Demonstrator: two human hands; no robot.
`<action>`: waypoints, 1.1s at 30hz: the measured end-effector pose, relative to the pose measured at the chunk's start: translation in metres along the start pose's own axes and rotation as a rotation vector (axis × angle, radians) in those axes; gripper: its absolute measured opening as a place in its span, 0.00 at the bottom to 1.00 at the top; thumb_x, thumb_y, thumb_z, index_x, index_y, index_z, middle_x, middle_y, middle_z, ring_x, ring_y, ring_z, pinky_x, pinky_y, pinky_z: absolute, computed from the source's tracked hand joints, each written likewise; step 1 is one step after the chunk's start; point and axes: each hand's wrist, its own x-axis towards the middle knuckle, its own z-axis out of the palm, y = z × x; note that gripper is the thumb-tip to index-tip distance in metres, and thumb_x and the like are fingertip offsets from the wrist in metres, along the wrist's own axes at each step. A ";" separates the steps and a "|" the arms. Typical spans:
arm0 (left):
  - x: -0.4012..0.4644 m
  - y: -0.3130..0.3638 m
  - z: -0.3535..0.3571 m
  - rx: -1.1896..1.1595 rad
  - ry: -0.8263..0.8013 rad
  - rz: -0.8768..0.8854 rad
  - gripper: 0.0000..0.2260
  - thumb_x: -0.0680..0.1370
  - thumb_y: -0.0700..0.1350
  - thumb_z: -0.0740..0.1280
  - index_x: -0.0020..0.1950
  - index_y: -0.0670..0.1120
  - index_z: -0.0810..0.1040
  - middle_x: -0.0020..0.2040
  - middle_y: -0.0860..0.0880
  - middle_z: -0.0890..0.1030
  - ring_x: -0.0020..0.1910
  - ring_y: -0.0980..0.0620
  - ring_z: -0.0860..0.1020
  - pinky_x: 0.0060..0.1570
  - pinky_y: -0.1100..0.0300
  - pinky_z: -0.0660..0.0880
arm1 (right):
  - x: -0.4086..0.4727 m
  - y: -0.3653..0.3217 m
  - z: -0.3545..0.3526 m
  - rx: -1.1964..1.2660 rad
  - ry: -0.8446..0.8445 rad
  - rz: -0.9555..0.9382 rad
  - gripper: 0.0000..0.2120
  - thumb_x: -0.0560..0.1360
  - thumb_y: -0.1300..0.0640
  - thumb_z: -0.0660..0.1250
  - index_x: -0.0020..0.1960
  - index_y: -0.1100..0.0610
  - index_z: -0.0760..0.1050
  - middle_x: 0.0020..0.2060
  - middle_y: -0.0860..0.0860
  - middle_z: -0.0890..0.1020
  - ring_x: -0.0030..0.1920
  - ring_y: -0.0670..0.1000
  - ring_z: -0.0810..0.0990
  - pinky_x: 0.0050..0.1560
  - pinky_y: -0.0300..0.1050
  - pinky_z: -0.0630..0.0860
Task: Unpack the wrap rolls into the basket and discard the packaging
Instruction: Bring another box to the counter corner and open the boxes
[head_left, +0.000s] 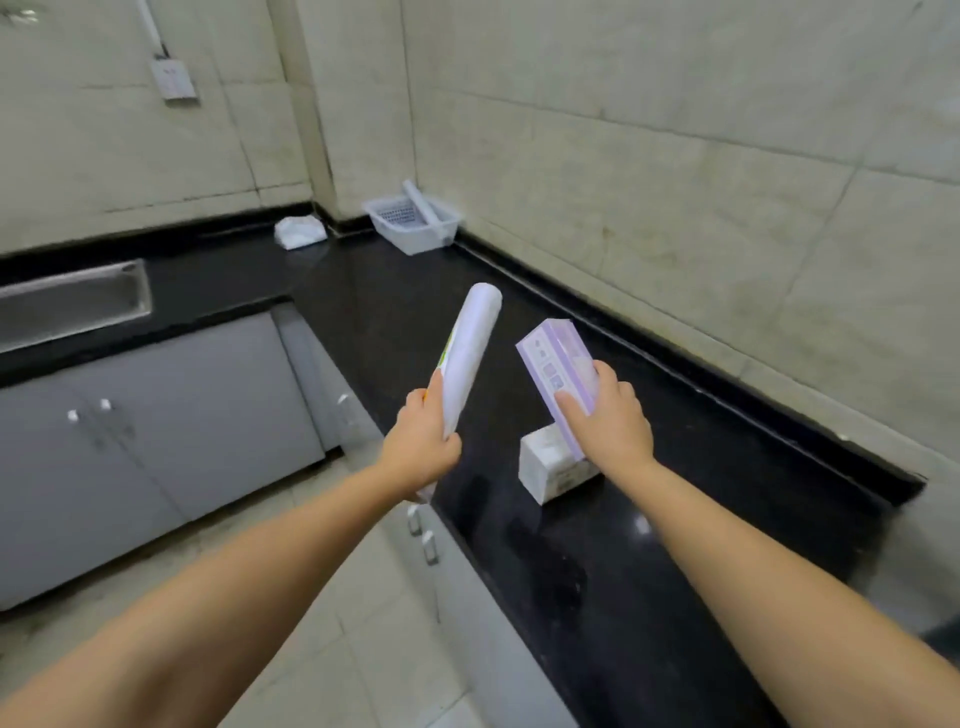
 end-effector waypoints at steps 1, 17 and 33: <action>0.003 -0.019 -0.012 0.013 0.010 -0.032 0.35 0.73 0.47 0.62 0.75 0.51 0.45 0.65 0.41 0.65 0.53 0.42 0.73 0.48 0.50 0.76 | 0.006 -0.016 0.011 0.005 -0.021 -0.026 0.26 0.73 0.40 0.59 0.67 0.50 0.60 0.56 0.56 0.74 0.53 0.59 0.75 0.54 0.57 0.74; 0.187 -0.259 -0.171 0.232 -0.167 0.106 0.35 0.74 0.46 0.61 0.76 0.49 0.45 0.67 0.40 0.65 0.58 0.41 0.72 0.54 0.49 0.74 | 0.154 -0.251 0.193 -0.079 -0.043 -0.059 0.29 0.74 0.40 0.60 0.70 0.52 0.59 0.57 0.57 0.74 0.55 0.58 0.76 0.54 0.56 0.74; 0.493 -0.344 -0.121 0.131 -0.425 0.232 0.38 0.71 0.50 0.61 0.75 0.55 0.44 0.66 0.45 0.65 0.54 0.44 0.73 0.52 0.52 0.74 | 0.425 -0.275 0.305 -0.159 -0.070 0.155 0.29 0.74 0.39 0.60 0.69 0.52 0.61 0.58 0.58 0.75 0.55 0.60 0.76 0.51 0.52 0.72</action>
